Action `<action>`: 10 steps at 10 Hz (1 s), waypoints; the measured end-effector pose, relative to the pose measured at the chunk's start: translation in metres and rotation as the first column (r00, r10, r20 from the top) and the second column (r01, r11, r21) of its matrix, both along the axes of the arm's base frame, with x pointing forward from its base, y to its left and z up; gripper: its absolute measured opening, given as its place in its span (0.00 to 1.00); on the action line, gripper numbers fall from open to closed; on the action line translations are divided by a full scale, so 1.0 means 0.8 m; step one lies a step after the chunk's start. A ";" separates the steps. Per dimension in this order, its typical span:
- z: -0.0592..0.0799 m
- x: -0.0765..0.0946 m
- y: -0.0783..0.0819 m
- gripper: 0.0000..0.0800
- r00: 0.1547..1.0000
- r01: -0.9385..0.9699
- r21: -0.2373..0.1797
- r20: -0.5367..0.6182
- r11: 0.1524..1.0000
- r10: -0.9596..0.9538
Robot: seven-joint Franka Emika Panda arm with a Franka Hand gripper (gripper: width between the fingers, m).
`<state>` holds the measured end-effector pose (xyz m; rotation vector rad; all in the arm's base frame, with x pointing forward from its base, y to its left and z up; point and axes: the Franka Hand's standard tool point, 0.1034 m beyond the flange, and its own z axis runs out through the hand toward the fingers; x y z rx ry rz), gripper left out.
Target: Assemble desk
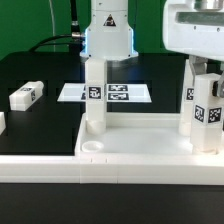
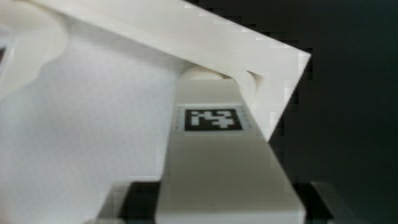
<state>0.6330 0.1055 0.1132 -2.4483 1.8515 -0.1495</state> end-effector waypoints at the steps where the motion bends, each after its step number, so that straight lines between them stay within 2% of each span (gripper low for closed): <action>1: 0.000 0.000 0.002 0.37 0.998 0.068 0.009 -0.001 0.998 -0.068; 3: 0.000 0.000 0.002 0.37 0.992 0.127 0.018 -0.001 0.992 -0.127; 4: 0.000 -0.001 0.002 0.37 0.997 0.074 0.011 -0.001 0.997 -0.074; 5: -0.001 -0.002 0.005 0.63 0.999 0.040 0.008 -0.006 0.999 -0.040; 6: -0.001 -0.002 0.006 0.63 1.000 -0.011 0.001 -0.005 1.000 0.011; 7: -0.001 -0.002 0.007 0.77 0.990 -0.144 -0.016 -0.004 0.989 0.144; 10: -0.001 -0.002 0.005 0.81 0.948 -0.319 -0.037 -0.009 0.947 0.319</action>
Offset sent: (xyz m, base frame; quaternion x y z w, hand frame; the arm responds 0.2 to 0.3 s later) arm 0.0000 0.0000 0.0000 0.0000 0.0000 -0.0650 0.9979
